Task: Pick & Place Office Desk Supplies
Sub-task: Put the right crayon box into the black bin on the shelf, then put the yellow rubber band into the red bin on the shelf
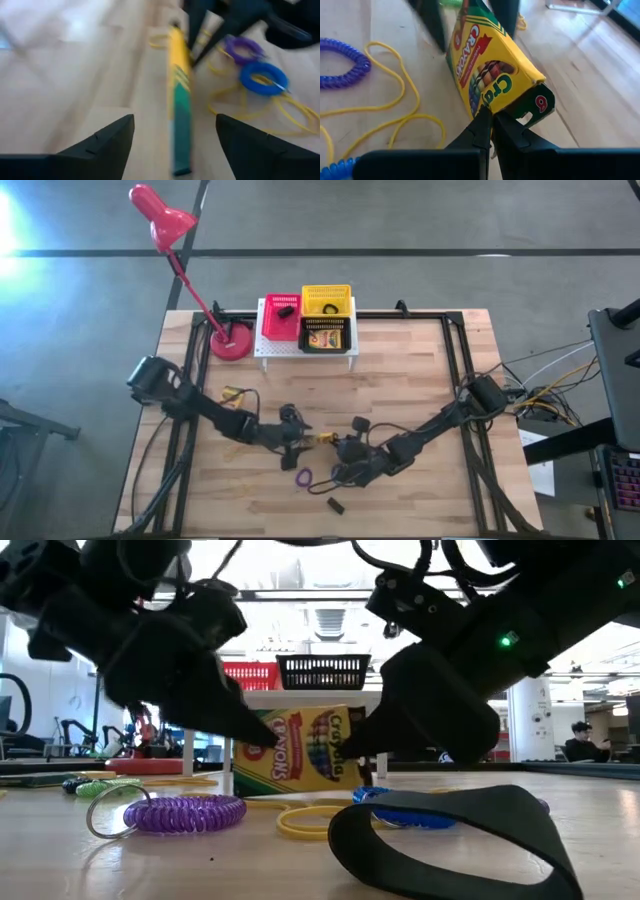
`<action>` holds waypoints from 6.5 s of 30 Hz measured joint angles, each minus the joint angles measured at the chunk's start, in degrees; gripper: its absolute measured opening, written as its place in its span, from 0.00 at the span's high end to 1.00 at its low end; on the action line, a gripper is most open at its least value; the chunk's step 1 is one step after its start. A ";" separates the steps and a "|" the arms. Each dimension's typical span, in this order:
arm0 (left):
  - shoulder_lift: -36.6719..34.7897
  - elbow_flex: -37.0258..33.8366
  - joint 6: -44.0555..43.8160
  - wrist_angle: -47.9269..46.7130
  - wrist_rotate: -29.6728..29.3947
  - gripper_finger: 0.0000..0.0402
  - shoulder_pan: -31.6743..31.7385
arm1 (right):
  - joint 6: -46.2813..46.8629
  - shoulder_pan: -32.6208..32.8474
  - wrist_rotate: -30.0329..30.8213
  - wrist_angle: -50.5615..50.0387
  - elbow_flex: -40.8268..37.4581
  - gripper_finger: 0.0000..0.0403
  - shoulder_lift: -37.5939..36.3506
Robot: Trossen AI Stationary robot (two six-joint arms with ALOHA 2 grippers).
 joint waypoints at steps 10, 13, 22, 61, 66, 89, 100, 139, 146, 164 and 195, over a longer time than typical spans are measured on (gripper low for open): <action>1.16 1.05 -0.66 -0.67 3.05 0.66 -0.13 | -4.69 -0.05 -9.06 -2.33 1.89 0.89 -1.91; 1.13 0.97 -1.28 -0.85 2.72 0.82 -0.11 | -3.39 -0.03 -13.23 -6.85 3.18 0.80 -4.58; 1.08 0.59 -1.77 -0.98 -1.05 0.90 -0.37 | 7.48 2.28 -9.11 -15.15 0.76 0.56 -9.55; -23.63 0.20 -2.65 -26.90 -6.00 0.47 -2.67 | -0.01 -0.69 -4.45 11.55 -8.99 0.95 -10.08; -23.30 -5.40 -4.17 -16.09 -13.68 0.49 -6.24 | -1.67 -1.02 -4.62 5.58 -8.49 0.95 -19.54; -19.82 -10.36 -5.68 -1.98 -15.46 0.50 -7.78 | -13.94 -52.28 -56.28 -38.81 25.93 0.96 -28.54; -19.82 -10.36 -5.70 -1.81 -15.46 0.50 -7.78 | -13.94 -57.09 -67.98 -41.60 30.54 0.94 -16.49; -19.82 -10.36 -6.29 -1.84 -15.64 0.50 -7.78 | 3.49 -2.07 -15.69 -26.35 -7.14 0.68 -32.54; -19.82 -10.36 -5.79 -1.86 -15.64 0.50 -7.31 | 19.94 3.50 -13.85 -9.14 -20.37 0.64 -25.32; -19.82 -10.36 -5.91 -2.28 -15.64 0.50 -6.27 | -17.85 -8.94 -46.03 -1.50 -16.33 0.60 -12.01; -19.82 -10.34 -6.94 -1.81 -15.74 0.50 -6.17 | 0.12 11.21 2.15 -18.04 -15.53 0.98 -37.20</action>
